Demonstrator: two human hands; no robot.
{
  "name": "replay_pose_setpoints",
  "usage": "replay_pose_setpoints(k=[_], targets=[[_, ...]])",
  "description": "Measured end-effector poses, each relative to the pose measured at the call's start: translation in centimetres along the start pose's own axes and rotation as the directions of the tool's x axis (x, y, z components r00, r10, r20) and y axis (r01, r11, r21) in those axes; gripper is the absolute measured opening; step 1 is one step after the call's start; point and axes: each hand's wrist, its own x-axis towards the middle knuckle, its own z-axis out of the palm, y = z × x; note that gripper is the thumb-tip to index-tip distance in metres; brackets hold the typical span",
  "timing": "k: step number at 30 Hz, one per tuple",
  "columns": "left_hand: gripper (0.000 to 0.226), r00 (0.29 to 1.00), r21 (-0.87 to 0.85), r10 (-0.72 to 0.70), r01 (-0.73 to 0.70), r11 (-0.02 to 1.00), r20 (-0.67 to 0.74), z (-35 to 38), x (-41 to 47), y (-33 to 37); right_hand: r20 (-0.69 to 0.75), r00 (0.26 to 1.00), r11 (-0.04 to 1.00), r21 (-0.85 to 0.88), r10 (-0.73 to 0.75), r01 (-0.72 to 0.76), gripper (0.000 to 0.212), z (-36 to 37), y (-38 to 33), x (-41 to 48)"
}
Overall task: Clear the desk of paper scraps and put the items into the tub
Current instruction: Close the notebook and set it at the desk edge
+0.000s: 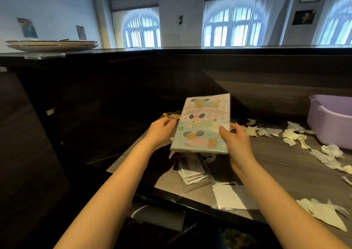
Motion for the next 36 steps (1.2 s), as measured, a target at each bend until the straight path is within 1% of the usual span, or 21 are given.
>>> replay_pose_setpoints(k=[2, 5, 7, 8, 9, 11, 13, 15, 17, 19, 21, 23, 25, 26, 27, 28, 29, 31, 33, 34, 36], targets=[[0.022, 0.994, -0.072, -0.077, 0.083, 0.994, 0.079, -0.9, -1.1, 0.0, 0.035, 0.999, 1.000, -0.002, 0.012, -0.012, 0.031, 1.7, 0.4, -0.9], [0.033, 0.981, -0.080, -0.169, 0.177, 0.981, 0.095, -2.3, -2.4, -1.1, 0.079, 0.995, 0.997, -0.055, 0.060, -0.056, 0.026, 4.4, 1.4, -2.0], [0.037, 0.980, -0.008, -0.188, 0.189, 0.982, 0.065, -3.4, -3.3, -2.3, 0.123, 0.986, 0.987, -0.129, 0.111, -0.095, 0.022, 6.2, 1.9, -2.5], [0.044, 0.978, 0.040, -0.203, 0.201, 0.979, 0.053, -4.0, -3.7, -2.9, 0.159, 0.976, 0.978, -0.170, 0.147, -0.119, 0.023, 7.0, 2.1, -2.7], [0.053, 0.972, 0.088, -0.230, 0.226, 0.970, 0.043, -4.7, -4.1, -3.5, 0.200, 0.962, 0.966, -0.214, 0.188, -0.144, 0.026, 7.7, 2.3, -2.8], [0.068, 0.958, 0.173, -0.286, 0.279, 0.944, 0.016, -6.0, -4.7, -4.6, 0.272, 0.927, 0.927, -0.340, 0.260, -0.160, 0.038, 9.2, 2.6, -2.8], [0.074, 0.949, 0.256, -0.314, 0.308, 0.916, -0.018, -6.8, -5.1, -5.3, 0.300, 0.901, 0.856, -0.500, 0.314, -0.132, 0.045, 10.6, 2.8, -2.8], [0.077, 0.944, 0.358, -0.321, 0.325, 0.875, -0.071, -7.0, -5.2, -6.0, 0.306, 0.883, 0.774, -0.627, 0.356, -0.095, 0.049, 11.6, 3.1, -2.8], [0.076, 0.943, 0.463, -0.318, 0.328, 0.823, -0.103, -6.9, -5.5, -6.5, 0.304, 0.871, 0.705, -0.706, 0.386, -0.066, 0.051, 12.1, 3.5, -2.8], [0.073, 0.942, 0.537, -0.320, 0.321, 0.780, -0.099, -6.7, -5.8, -6.9, 0.290, 0.875, 0.653, -0.756, 0.387, -0.038, 0.051, 12.2, 3.9, -2.7], [0.066, 0.947, 0.611, -0.296, 0.307, 0.729, -0.123, -6.4, -6.3, -7.0, 0.286, 0.886, 0.626, -0.780, 0.365, -0.006, 0.049, 12.3, 4.4, -2.7], [0.056, 0.970, 0.693, -0.197, 0.238, 0.681, -0.140, -6.0, -6.7, -6.6, 0.303, 0.909, 0.569, -0.817, 0.288, 0.092, 0.043, 12.2, 4.5, -2.8], [0.045, 0.989, 0.708, -0.084, 0.144, 0.691, -0.120, -5.6, -7.3, -6.1, 0.350, 0.923, 0.425, -0.868, 0.161, 0.255, 0.035, 11.8, 4.1, -3.1], [0.041, 0.993, 0.701, -0.046, 0.108, 0.705, -0.106, -5.4, -7.7, -5.8, 0.390, 0.916, 0.344, -0.876, 0.090, 0.339, 0.032, 11.4, 3.8, -3.2], [0.040, 0.995, 0.694, -0.015, 0.079, 0.716, -0.097, -5.3, -8.1, -5.6, 0.444, 0.895, 0.286, -0.863, 0.033, 0.417, 0.034, 10.9, 3.5, -3.2], [0.041, 0.995, 0.691, 0.010, 0.058, 0.721, -0.095, -5.2, -8.5, -5.6, 0.501, 0.865, 0.255, -0.837, 0.006, 0.484, 0.040, 10.4, 3.4, -3.2], [0.042, 0.995, 0.691, 0.027, 0.045, 0.722, -0.093, -5.2, -8.9, -5.7, 0.561, 0.828, 0.233, -0.807, 0.010, 0.543, 0.047, 9.8, 3.3, -3.2], [0.037, 0.996, 0.697, 0.045, 0.023, 0.717, -0.079, -5.3, -9.7, -5.7, 0.675, 0.733, 0.162, -0.736, 0.091, 0.657, 0.056, 8.9, 3.2, -3.5], [0.029, 0.999, 0.735, 0.048, -0.022, 0.678, -0.014, -5.2, -10.2, -5.5, 0.732, 0.652, 0.071, -0.674, 0.195, 0.735, 0.054, 8.3, 3.6, -3.7], [0.028, 0.999, 0.760, 0.033, -0.041, 0.648, 0.026, -5.2, -10.3, -5.4, 0.748, 0.627, 0.037, -0.648, 0.217, 0.761, 0.052, 8.2, 3.9, -3.7], [0.029, 0.996, 0.795, 0.003, -0.076, 0.602, 0.093, -5.1, -10.2, -5.2, 0.769, 0.602, 0.010, -0.618, 0.213, 0.786, 0.049, 8.1, 3.9, -3.6]])
